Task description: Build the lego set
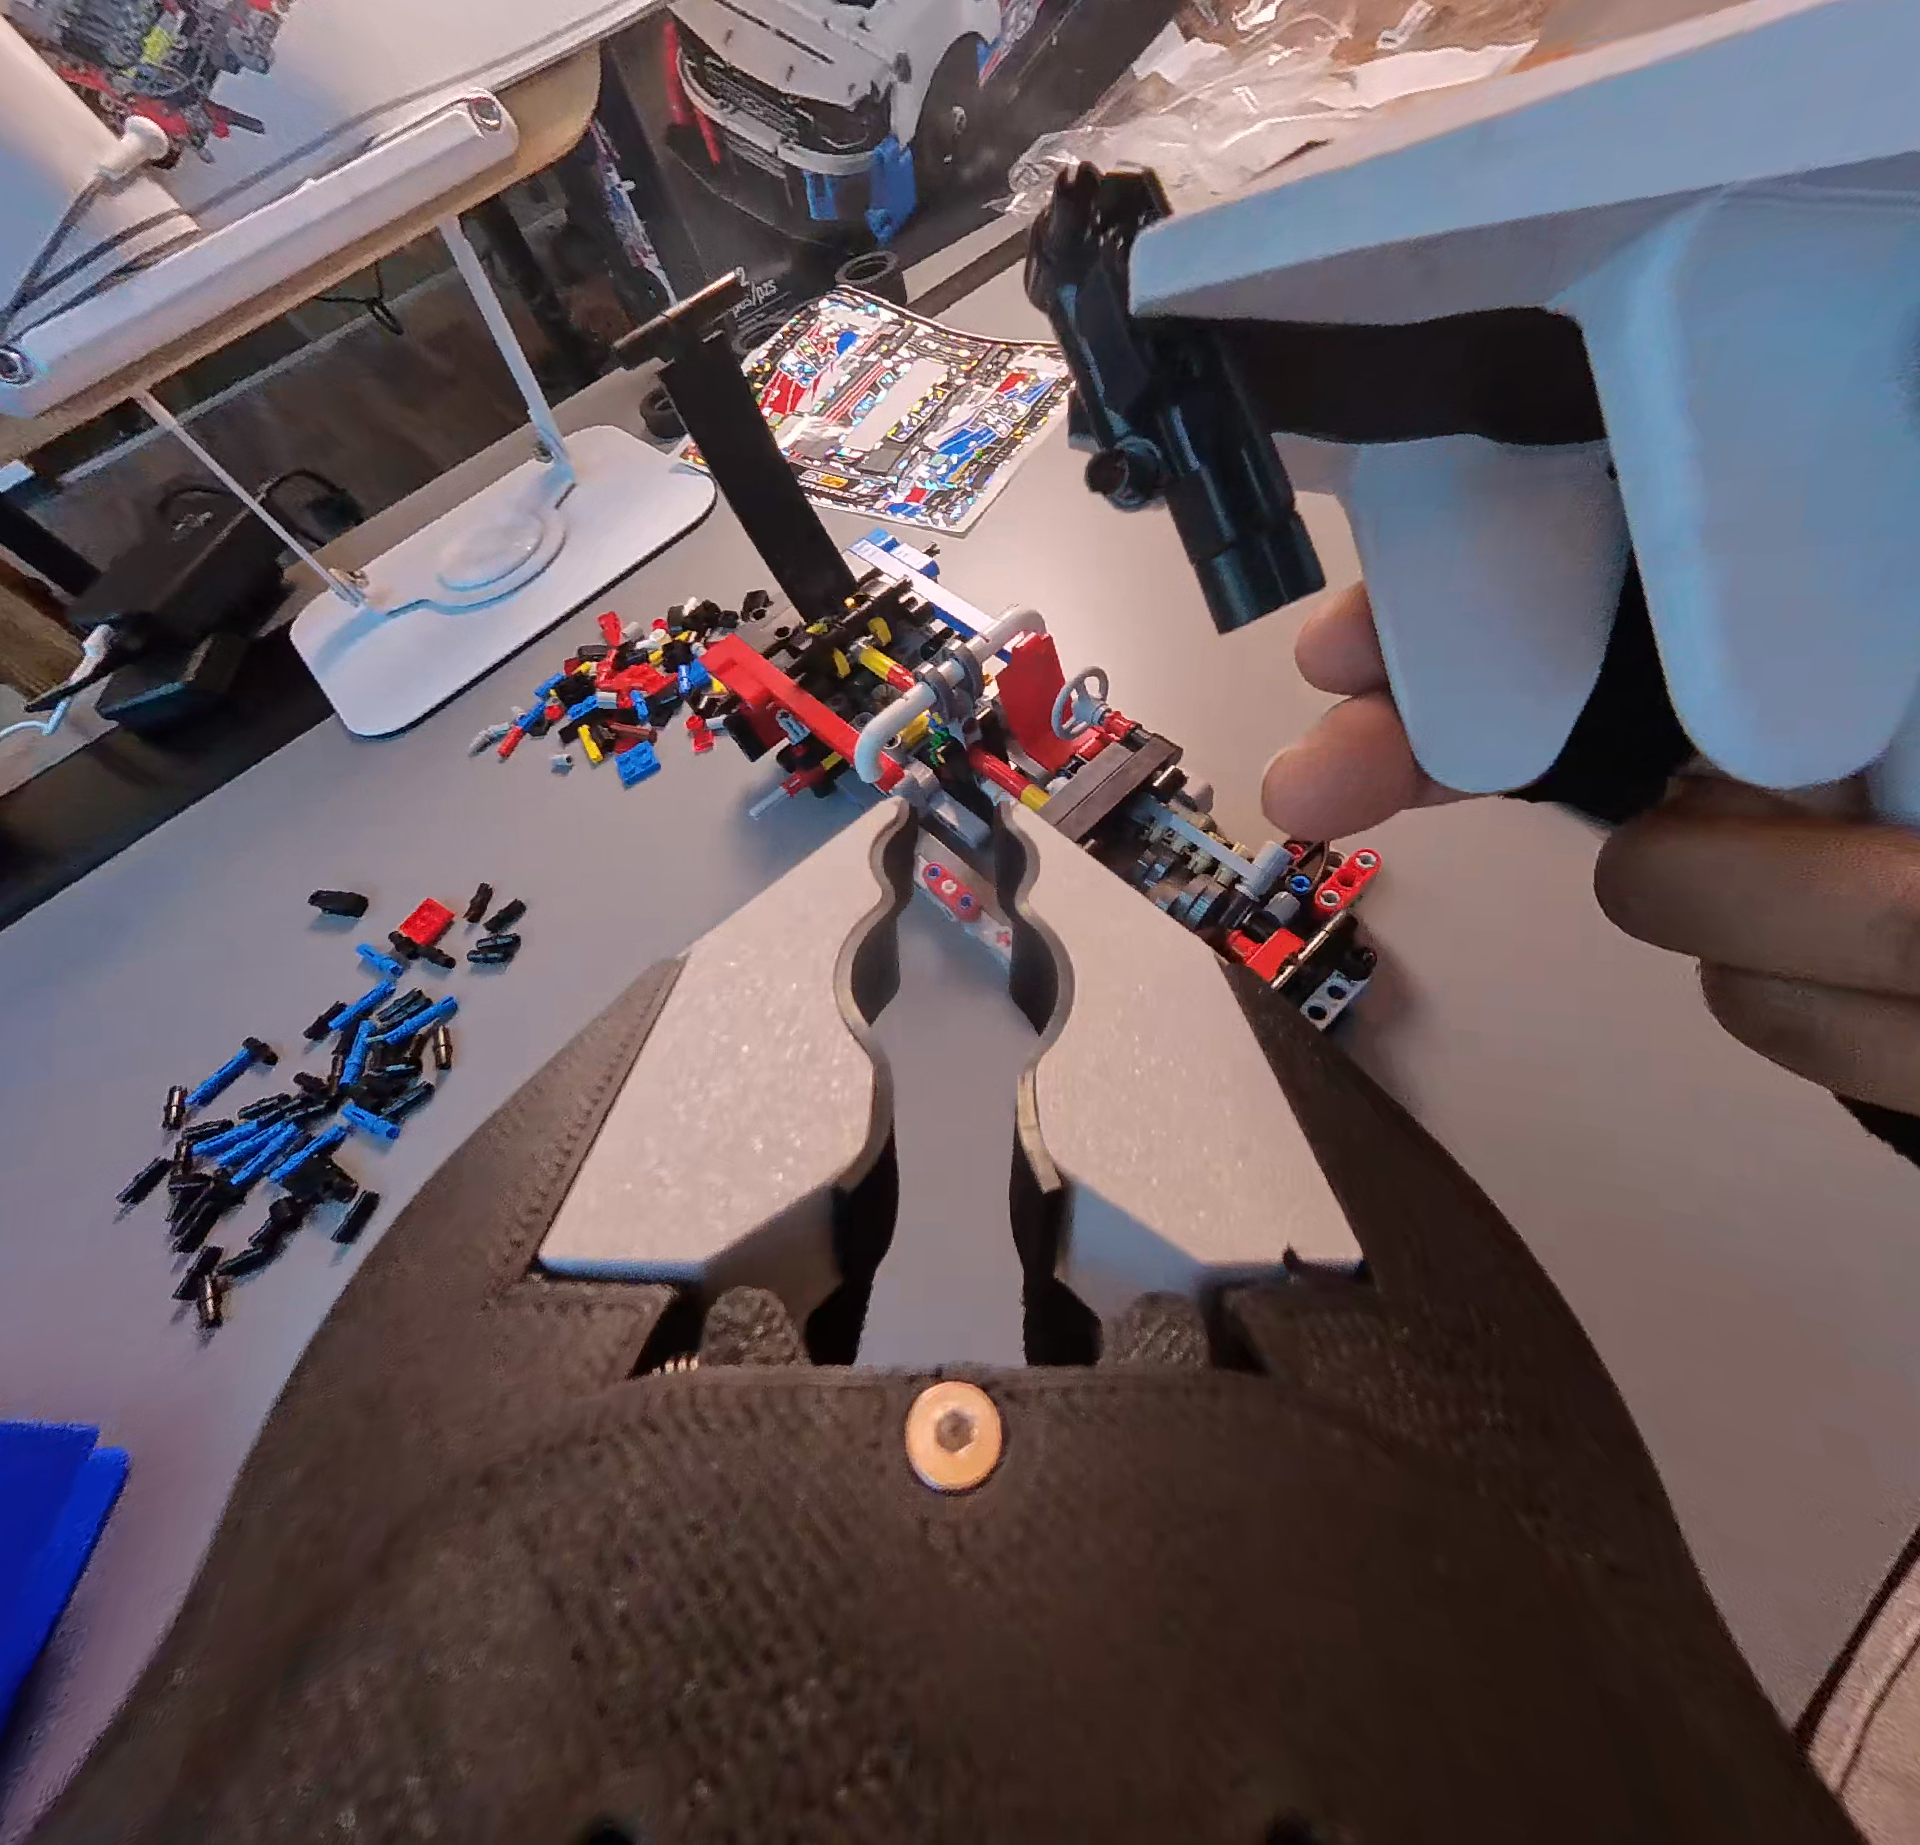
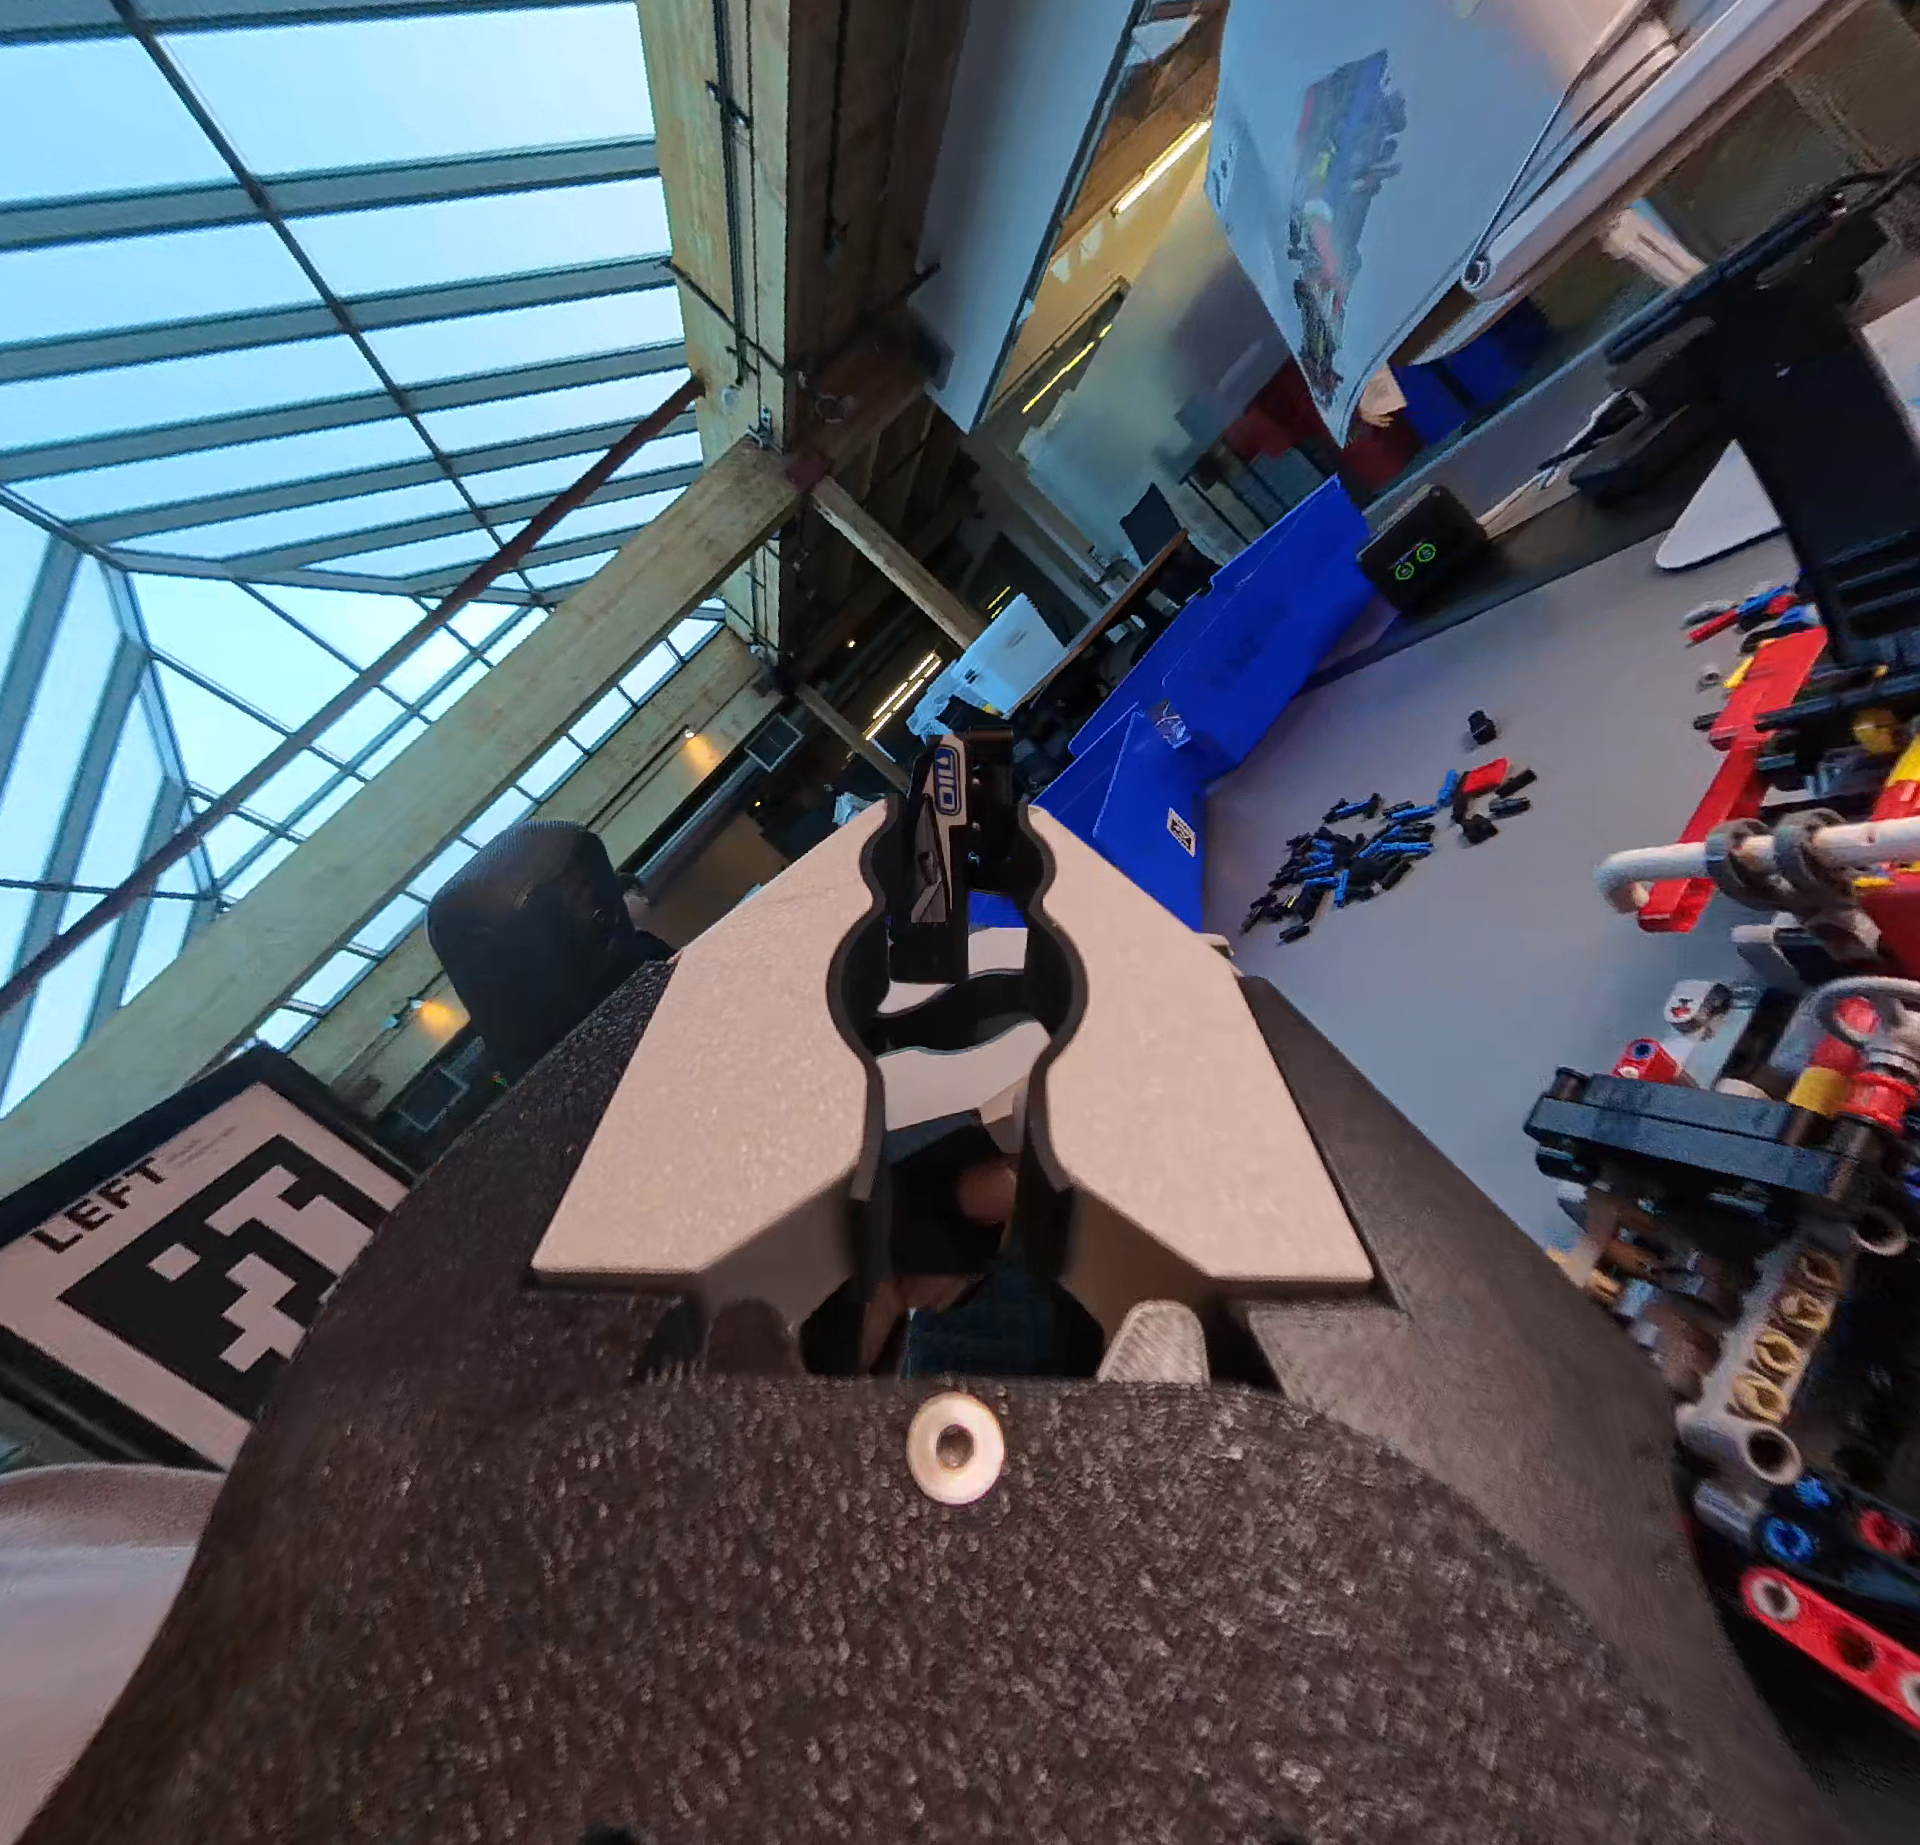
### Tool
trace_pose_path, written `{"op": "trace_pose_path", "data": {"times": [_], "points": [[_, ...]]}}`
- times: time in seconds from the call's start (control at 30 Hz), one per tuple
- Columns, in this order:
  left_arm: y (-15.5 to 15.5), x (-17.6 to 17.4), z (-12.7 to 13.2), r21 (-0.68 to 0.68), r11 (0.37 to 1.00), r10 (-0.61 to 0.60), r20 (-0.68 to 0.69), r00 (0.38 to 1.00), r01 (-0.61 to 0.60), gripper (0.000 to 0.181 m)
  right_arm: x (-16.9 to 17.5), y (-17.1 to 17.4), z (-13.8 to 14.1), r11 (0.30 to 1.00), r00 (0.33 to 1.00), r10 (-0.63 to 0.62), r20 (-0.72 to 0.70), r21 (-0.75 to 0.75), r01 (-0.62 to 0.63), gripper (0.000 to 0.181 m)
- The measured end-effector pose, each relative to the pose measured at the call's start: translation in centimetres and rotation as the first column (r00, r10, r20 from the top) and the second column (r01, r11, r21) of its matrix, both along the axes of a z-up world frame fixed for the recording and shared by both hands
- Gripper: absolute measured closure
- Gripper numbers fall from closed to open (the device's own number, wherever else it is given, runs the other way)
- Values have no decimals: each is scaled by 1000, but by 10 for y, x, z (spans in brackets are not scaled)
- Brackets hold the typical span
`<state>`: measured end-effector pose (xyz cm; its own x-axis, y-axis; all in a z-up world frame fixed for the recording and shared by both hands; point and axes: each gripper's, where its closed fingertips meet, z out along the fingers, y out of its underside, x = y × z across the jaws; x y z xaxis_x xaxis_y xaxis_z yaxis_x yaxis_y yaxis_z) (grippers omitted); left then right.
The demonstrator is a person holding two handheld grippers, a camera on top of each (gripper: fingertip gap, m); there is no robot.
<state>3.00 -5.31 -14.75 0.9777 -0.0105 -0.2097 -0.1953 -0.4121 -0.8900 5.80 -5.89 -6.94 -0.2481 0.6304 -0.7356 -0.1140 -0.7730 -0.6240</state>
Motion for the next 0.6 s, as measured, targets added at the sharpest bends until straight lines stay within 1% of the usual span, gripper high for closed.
{"op": "trace_pose_path", "data": {"times": [0.1,0.23,0.37,0.6], "points": [[1,-8,1,-1,999,44,-24,999,-44,171,-5,-7,6,999,1000,-15,-11,41,15,163],[4,-12,3,0,997,73,-63,995,-73,172,-7,-16,5,998,999,-16,-29,67,18,163],[7,-10,5,1,997,74,-95,993,-74,172,-9,-21,2,999,999,23,-33,41,-21,163],[10,-11,4,-11,997,76,-139,987,-78,169,-4,-25,9,994,993,106,-59,36,-104,164]]}}
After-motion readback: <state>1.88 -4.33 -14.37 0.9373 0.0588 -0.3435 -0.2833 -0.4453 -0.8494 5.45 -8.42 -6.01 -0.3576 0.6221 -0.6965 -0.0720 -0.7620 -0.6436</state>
